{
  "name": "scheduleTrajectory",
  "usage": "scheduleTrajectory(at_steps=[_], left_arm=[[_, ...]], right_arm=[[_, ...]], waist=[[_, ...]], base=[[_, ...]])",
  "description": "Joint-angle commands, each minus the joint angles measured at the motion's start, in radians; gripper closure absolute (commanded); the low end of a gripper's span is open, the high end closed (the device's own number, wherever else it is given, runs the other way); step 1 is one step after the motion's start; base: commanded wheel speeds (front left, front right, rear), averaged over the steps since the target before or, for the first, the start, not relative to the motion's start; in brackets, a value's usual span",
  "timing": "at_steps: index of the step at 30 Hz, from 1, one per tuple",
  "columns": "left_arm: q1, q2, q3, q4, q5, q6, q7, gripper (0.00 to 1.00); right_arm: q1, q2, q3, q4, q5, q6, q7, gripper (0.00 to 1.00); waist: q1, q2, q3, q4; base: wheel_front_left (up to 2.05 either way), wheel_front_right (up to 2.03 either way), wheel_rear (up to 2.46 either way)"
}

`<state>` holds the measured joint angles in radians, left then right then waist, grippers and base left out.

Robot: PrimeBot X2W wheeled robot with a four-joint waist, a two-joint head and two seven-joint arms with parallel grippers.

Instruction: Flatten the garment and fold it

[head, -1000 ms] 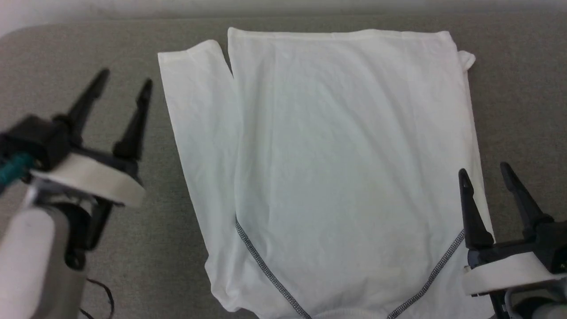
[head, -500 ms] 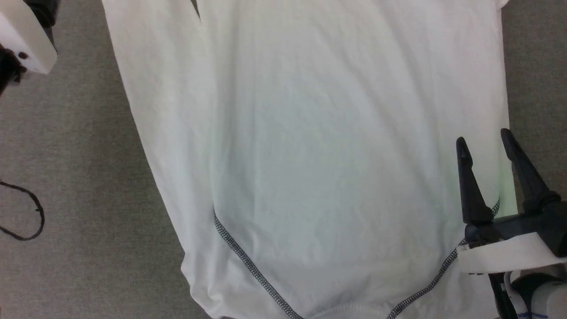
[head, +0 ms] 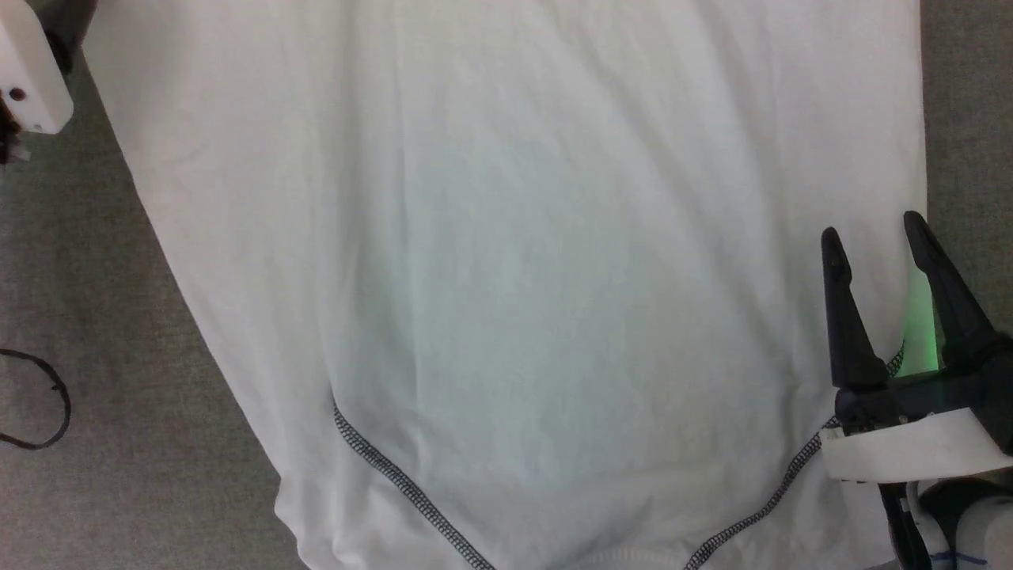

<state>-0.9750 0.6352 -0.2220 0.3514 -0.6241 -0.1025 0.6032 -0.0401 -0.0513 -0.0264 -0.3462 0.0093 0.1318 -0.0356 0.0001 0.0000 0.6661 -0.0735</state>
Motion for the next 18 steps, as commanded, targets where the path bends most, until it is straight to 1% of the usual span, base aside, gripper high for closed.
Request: scheduleTrajectory(at_steps=[1, 5, 6, 7, 12, 18], left_arm=[[-0.022, 0.007, 0.004, 0.014, -0.006, 0.006, 0.002, 0.00], [-0.019, -0.006, 0.003, 0.034, -0.042, 0.001, 0.027, 0.00], [-0.018, -0.008, -0.004, 0.034, -0.052, -0.004, 0.036, 0.54], [-0.018, -0.007, -0.010, 0.032, -0.058, -0.008, 0.039, 1.00], [-0.013, -0.007, -0.022, 0.024, -0.092, -0.019, 0.038, 1.00], [-0.006, -0.012, -0.009, 0.018, -0.131, -0.024, -0.028, 1.00]], right_arm=[[-0.014, 0.001, -0.001, -0.007, -0.008, -0.001, 0.001, 0.00], [-0.016, 0.001, -0.006, -0.012, -0.011, -0.001, 0.005, 0.00], [-0.017, 0.001, -0.007, -0.014, -0.013, -0.001, 0.006, 0.00], [-0.018, 0.001, -0.007, -0.015, -0.015, -0.001, 0.008, 0.00], [-0.023, 0.001, -0.011, -0.020, -0.022, -0.001, 0.016, 0.00], [-0.029, 0.001, -0.010, -0.011, -0.025, -0.001, 0.020, 0.00]], waist=[[-0.0001, 0.0000, 0.014, -0.008], [-0.0001, 0.0000, 0.022, -0.005], [-0.0001, 0.0000, 0.023, -0.003], [-0.0001, 0.0000, 0.025, -0.001], [-0.0001, 0.0000, 0.024, 0.009], [-0.0001, 0.0000, -0.011, 0.024]], base=[[0.00, 0.00, 0.00], [0.00, 0.00, 0.00], [0.00, 0.00, 0.00], [0.00, 0.00, 0.00], [0.00, 0.00, 0.00], [0.00, 0.00, 0.00]])
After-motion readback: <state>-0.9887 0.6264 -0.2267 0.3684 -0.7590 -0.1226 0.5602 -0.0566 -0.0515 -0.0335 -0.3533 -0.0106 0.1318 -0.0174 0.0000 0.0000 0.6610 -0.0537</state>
